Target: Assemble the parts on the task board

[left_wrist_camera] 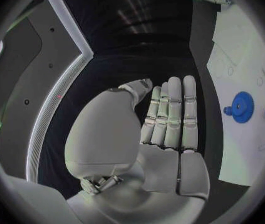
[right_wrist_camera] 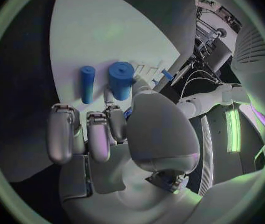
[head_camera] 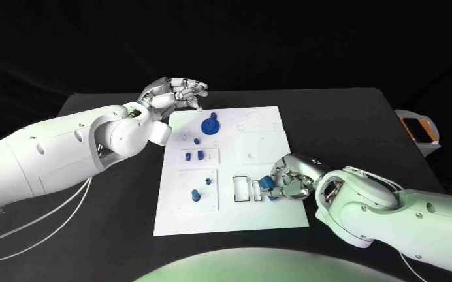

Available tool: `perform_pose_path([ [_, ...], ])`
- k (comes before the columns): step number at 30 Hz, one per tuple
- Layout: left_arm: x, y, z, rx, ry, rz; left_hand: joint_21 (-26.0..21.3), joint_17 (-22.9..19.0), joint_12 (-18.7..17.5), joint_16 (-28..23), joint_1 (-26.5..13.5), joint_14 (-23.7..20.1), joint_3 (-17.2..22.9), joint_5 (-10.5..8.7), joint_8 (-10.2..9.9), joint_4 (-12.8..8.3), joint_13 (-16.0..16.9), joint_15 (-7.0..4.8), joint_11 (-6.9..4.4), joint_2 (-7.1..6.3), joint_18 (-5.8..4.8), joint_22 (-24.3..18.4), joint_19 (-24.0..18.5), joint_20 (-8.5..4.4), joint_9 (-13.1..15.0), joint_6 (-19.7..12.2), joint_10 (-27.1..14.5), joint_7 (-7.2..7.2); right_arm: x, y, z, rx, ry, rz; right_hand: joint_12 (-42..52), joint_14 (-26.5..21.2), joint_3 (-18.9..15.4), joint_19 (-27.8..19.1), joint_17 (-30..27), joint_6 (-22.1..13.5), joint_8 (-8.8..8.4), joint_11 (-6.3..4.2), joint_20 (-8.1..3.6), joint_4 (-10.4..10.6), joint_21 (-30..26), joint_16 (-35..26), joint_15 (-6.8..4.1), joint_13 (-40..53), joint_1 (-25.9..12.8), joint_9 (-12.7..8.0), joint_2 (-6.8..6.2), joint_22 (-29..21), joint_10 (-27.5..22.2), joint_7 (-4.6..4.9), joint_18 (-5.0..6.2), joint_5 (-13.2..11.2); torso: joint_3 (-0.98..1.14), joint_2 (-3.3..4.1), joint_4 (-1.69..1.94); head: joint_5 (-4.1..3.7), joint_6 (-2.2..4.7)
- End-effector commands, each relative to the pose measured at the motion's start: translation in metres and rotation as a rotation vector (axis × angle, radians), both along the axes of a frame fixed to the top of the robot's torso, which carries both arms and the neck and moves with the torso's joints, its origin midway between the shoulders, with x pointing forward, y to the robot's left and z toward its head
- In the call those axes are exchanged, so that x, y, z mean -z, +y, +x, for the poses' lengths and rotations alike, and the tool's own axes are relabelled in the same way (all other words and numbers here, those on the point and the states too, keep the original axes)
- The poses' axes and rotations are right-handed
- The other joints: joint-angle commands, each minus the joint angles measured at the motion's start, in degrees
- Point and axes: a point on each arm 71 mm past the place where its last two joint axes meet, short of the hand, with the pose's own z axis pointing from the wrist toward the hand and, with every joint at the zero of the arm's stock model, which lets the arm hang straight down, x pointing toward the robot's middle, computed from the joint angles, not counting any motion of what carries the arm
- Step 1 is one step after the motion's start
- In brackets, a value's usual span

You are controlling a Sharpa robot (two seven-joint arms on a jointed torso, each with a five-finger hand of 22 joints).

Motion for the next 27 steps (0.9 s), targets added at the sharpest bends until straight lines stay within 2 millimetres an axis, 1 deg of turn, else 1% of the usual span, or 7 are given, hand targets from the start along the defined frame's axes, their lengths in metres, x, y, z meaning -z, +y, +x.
perform_pose_path([
  [1,-0.001,-0.003,-0.001,0.019,0.003,-0.015,-0.3,0.1,-0.4,0.1,-0.4,-0.4,0.0,0.15,-0.3,0.3,0.0,0.03,0.10,0.03,0.62,0.0,-0.1,0.08,0.1,-0.4,-0.3,-0.08,0.005,-0.004,-0.004,0.032,0.008,-0.007,0.1,5.4,5.0,1.9,11.5,2.7,0.62,-0.58,-0.52,-1.9,0.5,0.3,-0.72,1.9,3.0,0.1,2.74,12.0,0.3,-2.04,-0.73,1.9,0.05,0.01,-0.02,0.00,0.12],
  [5,-0.001,-0.003,-0.001,0.020,0.005,-0.015,-0.3,0.1,-0.4,0.1,-0.4,-0.5,0.0,0.15,-0.3,0.3,0.0,0.03,0.10,0.04,0.62,-0.1,-0.1,0.09,0.1,-0.4,-0.4,-0.08,0.002,-0.004,-0.006,0.076,0.027,0.064,0.2,5.5,7.2,2.0,11.6,3.2,0.86,-0.94,-0.83,-1.4,0.7,0.3,-1.03,2.2,3.1,0.1,2.47,12.0,0.6,-2.38,-0.76,3.4,0.05,-0.01,-0.02,0.10,0.29],
  [9,0.000,-0.003,0.000,0.023,0.007,-0.014,-0.3,0.1,-0.4,0.1,-0.4,-0.5,0.0,0.15,-0.3,0.3,0.0,0.03,0.10,0.04,0.62,-0.1,-0.1,0.09,0.1,-0.4,-0.4,-0.08,-0.003,-0.002,-0.007,0.114,0.069,0.141,0.3,5.5,9.6,2.0,11.7,3.2,0.95,-1.03,-1.00,-1.3,0.6,0.3,-1.17,2.4,3.2,0.2,2.00,12.0,0.8,-2.51,-0.76,4.2,0.01,-0.02,-0.07,-0.11,0.43],
  [12,0.000,-0.004,0.000,0.025,0.009,-0.014,-0.3,0.1,-0.4,0.1,-0.3,-0.5,0.0,0.15,-0.3,0.3,0.0,0.04,0.10,0.04,0.62,-0.1,-0.1,0.09,0.1,-0.4,-0.4,-0.08,-0.006,0.000,-0.006,0.135,0.094,0.185,0.1,5.5,10.4,1.9,11.6,3.0,0.92,-0.89,-0.99,-1.0,0.4,0.3,-1.08,2.3,2.4,0.2,1.30,12.0,0.7,-2.32,-0.72,4.1,-0.02,0.00,-0.03,-0.13,0.57],
  [17,0.000,-0.004,0.000,0.028,0.010,-0.014,-0.3,0.1,-0.4,0.1,-0.3,-0.5,0.0,0.16,-0.3,0.3,0.0,0.04,0.11,0.04,0.62,-0.1,-0.2,0.10,0.1,-0.4,-0.4,-0.08,-0.012,0.003,-0.005,0.153,0.103,0.233,0.1,5.5,11.9,1.9,11.6,3.0,1.15,-0.78,-0.90,-0.9,0.4,0.3,-0.98,2.5,0.5,0.3,0.68,12.0,0.8,-2.23,-0.74,2.4,-0.03,0.03,0.05,-0.13,0.61],
  [19,0.000,-0.004,0.000,0.028,0.011,-0.014,-0.3,0.1,-0.4,0.1,-0.3,-0.5,0.0,0.16,-0.3,0.3,0.0,0.04,0.11,0.04,0.62,-0.1,-0.2,0.10,0.1,-0.4,-0.4,-0.08,-0.015,0.004,-0.004,0.159,0.094,0.252,0.1,5.5,12.0,1.9,11.6,3.0,1.18,-0.78,-0.90,-0.9,0.4,0.3,-0.97,2.5,0.4,0.3,0.67,12.0,0.8,-2.23,-0.75,2.3,-0.06,0.02,0.05,-0.31,0.62],
  [27,0.000,-0.004,0.000,0.031,0.012,-0.014,-0.4,0.1,-0.4,0.1,-0.3,-0.6,0.0,0.16,-0.3,0.3,0.0,0.04,0.11,0.03,0.62,-0.1,-0.2,0.10,0.1,-0.4,-0.4,-0.07,-0.021,0.009,-0.003,0.157,0.065,0.291,0.4,5.5,12.7,2.1,11.8,3.2,1.40,-0.83,-0.90,-0.8,0.8,0.3,-1.00,2.8,-0.5,0.4,0.66,12.1,1.1,-2.30,-0.81,2.2,-0.01,0.03,0.01,-0.01,0.81],
])
